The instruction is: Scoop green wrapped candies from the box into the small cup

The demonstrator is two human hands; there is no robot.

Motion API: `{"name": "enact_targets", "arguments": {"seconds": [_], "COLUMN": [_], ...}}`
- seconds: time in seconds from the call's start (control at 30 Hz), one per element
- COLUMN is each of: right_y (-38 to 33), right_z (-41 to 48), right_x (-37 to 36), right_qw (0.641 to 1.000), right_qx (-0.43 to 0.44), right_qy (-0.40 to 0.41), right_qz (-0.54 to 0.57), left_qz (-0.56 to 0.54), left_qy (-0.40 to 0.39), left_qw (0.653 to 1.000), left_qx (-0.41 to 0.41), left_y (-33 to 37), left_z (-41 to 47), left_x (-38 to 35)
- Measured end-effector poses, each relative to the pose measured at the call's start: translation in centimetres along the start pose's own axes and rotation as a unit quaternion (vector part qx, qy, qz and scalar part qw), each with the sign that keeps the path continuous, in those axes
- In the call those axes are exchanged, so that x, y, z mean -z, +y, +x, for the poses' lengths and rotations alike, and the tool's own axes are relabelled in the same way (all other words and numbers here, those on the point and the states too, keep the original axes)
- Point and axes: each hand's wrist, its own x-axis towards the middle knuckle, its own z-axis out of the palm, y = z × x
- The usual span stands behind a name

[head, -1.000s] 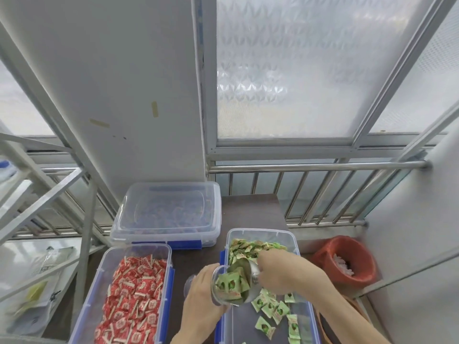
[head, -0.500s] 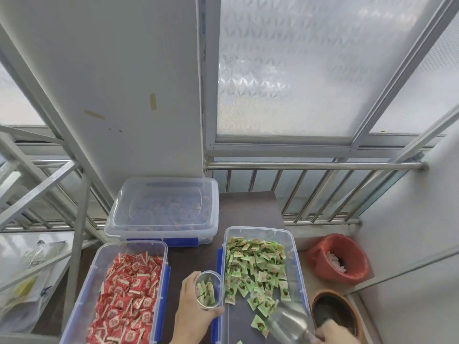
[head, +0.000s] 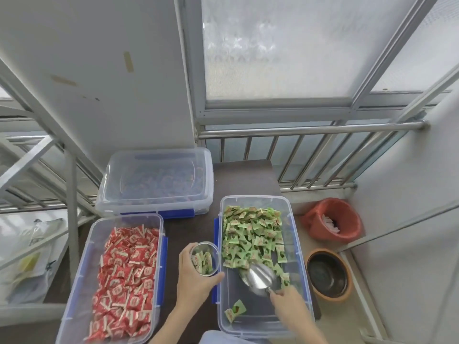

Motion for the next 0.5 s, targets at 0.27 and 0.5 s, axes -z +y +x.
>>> {"name": "enact_targets", "arguments": {"seconds": [0.27, 0.5], "right_y": [-4.3, -3.5], "right_z": [6.3, 9.2], "right_x": [-2.8, -5.0], "right_qw": [0.992, 0.971], "right_qx": [0.022, -0.03], "right_qy": [0.032, -0.013], "right_qz": [0.121, 0.238], "left_qz": [0.008, 0.02], "left_qy": [0.0, 0.013], "left_qw": [1.0, 0.999], "left_qx": [0.021, 0.038], "left_y": [-0.4, -0.3], "left_z": [-0.9, -1.0], "left_x": [-0.3, -0.1]}}
